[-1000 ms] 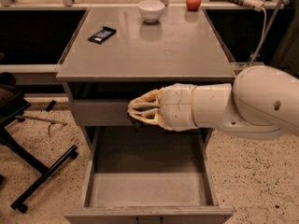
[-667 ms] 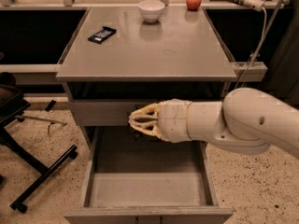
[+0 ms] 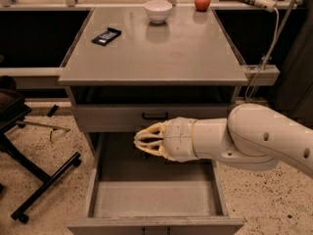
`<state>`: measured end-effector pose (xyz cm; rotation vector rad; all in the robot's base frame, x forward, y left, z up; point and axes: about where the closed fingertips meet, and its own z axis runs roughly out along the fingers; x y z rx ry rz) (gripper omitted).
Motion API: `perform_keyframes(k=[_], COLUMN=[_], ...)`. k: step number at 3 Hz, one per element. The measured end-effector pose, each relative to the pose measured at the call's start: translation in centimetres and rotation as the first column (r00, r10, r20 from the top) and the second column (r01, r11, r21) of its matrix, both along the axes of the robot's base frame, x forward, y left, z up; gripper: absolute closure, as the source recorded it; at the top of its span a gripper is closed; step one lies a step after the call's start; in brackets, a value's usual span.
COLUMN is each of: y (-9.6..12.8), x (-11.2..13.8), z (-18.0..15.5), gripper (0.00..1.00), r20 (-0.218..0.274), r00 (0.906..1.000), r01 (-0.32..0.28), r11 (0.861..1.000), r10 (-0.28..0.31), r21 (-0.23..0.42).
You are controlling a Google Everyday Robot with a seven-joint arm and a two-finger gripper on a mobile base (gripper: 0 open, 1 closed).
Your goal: Place rxbar chocolate into middle drawer
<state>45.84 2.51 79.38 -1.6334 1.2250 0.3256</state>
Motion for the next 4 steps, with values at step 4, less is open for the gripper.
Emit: perform_keyframes(k=[4], y=[-7.1], x=[6.1], z=[-17.2], gripper=[1.00], r20=[-0.036], r00=[0.9499], r01=[0.308], r11=[0.950], r10=[-0.311], r21=[-0.055])
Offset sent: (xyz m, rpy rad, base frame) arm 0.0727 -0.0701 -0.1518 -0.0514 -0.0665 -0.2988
